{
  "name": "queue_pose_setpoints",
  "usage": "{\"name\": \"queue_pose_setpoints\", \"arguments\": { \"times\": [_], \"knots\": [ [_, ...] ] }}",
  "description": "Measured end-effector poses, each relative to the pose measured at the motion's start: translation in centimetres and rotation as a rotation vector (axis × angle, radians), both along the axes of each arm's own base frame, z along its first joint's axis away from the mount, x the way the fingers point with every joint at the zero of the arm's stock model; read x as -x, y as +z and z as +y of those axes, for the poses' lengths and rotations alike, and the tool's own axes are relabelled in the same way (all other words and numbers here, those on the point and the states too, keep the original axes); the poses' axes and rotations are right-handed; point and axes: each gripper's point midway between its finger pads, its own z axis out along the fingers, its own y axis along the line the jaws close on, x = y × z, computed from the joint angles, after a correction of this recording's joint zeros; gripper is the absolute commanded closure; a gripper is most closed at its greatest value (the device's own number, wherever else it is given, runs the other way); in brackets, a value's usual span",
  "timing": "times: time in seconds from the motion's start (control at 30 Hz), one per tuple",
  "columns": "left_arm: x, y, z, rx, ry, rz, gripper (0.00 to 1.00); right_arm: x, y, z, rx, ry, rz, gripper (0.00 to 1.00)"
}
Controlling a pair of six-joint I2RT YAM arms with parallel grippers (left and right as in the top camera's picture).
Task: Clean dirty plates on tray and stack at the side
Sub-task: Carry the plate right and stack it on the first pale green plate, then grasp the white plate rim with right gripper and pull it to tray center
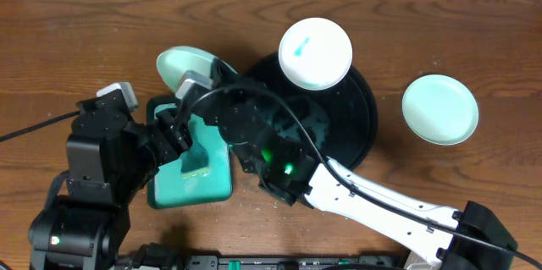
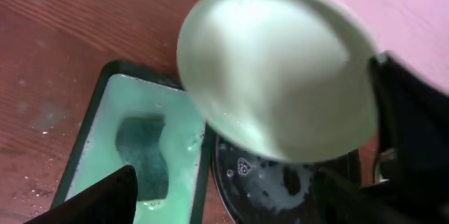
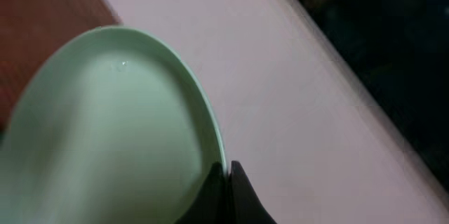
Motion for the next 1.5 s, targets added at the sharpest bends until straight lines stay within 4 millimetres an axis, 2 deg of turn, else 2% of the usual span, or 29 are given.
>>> {"name": "queue_pose_setpoints", "arguments": {
  "times": [0.03,0.07,0.1,0.2,0.27,0.3,0.33,0.37,0.4,0.47,0.5,0.53,0.57,0.6,0.67,0.7,0.73,0.77,0.83,0.87,0.93,1.07,1.13,1.23,1.33,1.43,1.5],
  "knots": [
    [0.0,0.0,0.0,0.000,0.000,0.000,0.20,-0.2,-1.6,-0.7,-0.041,-0.030,0.089,0.99],
    [0.0,0.0,0.0,0.000,0.000,0.000,0.20,-1.0,-3.8,-2.3,-0.100,-0.096,0.204,0.99],
    [0.0,0.0,0.0,0.000,0.000,-0.001,0.20,-1.4,-4.8,-3.2,-0.142,-0.132,0.266,0.99],
    [0.0,0.0,0.0,0.000,0.000,-0.002,0.20,-4.7,-8.2,-8.3,-0.352,-0.295,0.495,0.99],
    [0.0,0.0,0.0,0.000,0.000,-0.002,0.20,-6.5,-8.8,-11.1,-0.496,-0.332,0.618,0.99],
    [0.0,0.0,0.0,0.000,0.000,-0.001,0.20,-7.6,-8.6,-13.9,-0.590,-0.367,0.686,0.99],
    [0.0,0.0,0.0,0.000,0.000,-0.001,0.20,-7.8,-8.4,-14.8,-0.628,-0.375,0.710,0.99],
    [0.0,0.0,0.0,0.000,0.000,-0.001,0.20,-8.3,-8.0,-18.2,-0.702,-0.431,0.755,0.99],
    [0.0,0.0,0.0,0.000,0.000,-0.001,0.20,-8.6,-7.8,-20.1,-0.739,-0.466,0.767,0.99],
    [0.0,0.0,0.0,0.000,0.000,-0.001,0.20,-9.3,-7.0,-27.2,-0.860,-0.610,0.767,0.99],
    [0.0,0.0,0.0,0.000,0.000,-0.001,0.20,-9.4,-7.5,-33.3,-0.938,-0.757,0.762,0.99],
    [0.0,0.0,0.0,0.000,0.000,-0.001,0.20,-8.8,-8.8,-38.3,-0.993,-0.897,0.770,0.99],
    [0.0,0.0,0.0,0.000,0.000,-0.001,0.20,-8.5,-9.3,-40.3,-1.014,-0.949,0.771,0.99],
    [0.0,0.0,0.0,0.000,0.000,-0.001,0.20,-7.8,-10.5,-43.1,-1.038,-1.034,0.790,0.99],
    [0.0,0.0,0.0,0.000,0.000,-0.001,0.20,-6.6,-12.6,-47.1,-1.076,-1.164,0.814,0.99],
    [0.0,0.0,0.0,0.000,0.000,-0.001,0.20,-5.7,-14.0,-49.2,-1.097,-1.243,0.833,0.99],
    [0.0,0.0,0.0,0.000,0.000,-0.002,0.20,-4.3,-16.4,-51.8,-1.122,-1.354,0.874,0.99],
    [0.0,0.0,0.0,0.000,0.000,-0.001,0.20,-3.9,-17.0,-52.4,-1.125,-1.383,0.883,0.99],
    [0.0,0.0,0.0,0.000,0.000,-0.002,0.20,-2.6,-19.7,-54.7,-1.152,-1.486,0.926,0.99],
    [0.0,0.0,0.0,0.000,0.000,-0.001,0.20,-2.4,-20.1,-55.0,-1.156,-1.499,0.931,0.99],
    [0.0,0.0,0.0,0.000,0.000,-0.001,0.20,-1.5,-22.2,-56.0,-1.170,-1.559,0.978,0.98],
    [0.0,0.0,0.0,0.000,0.000,-0.001,0.20,-0.9,-24.0,-55.3,-1.167,-1.578,1.061,0.60],
    [0.0,0.0,0.0,0.000,0.000,-0.001,0.20,-1.2,-23.9,-54.6,-1.160,-1.559,1.071,0.51],
    [0.0,0.0,0.0,0.000,0.000,-0.001,0.20,-1.7,-23.6,-53.0,-1.132,-1.519,1.094,0.48],
    [0.0,0.0,0.0,0.000,0.000,-0.002,0.20,-3.8,-22.0,-50.6,-1.080,-1.399,1.062,0.48],
    [0.0,0.0,0.0,0.000,0.000,-0.002,0.20,-7.7,-19.2,-46.5,-0.994,-1.143,0.995,0.47],
    [0.0,0.0,0.0,0.000,0.000,-0.001,0.20,-9.9,-17.7,-42.3,-0.913,-0.959,0.971,0.46]
  ]
}}
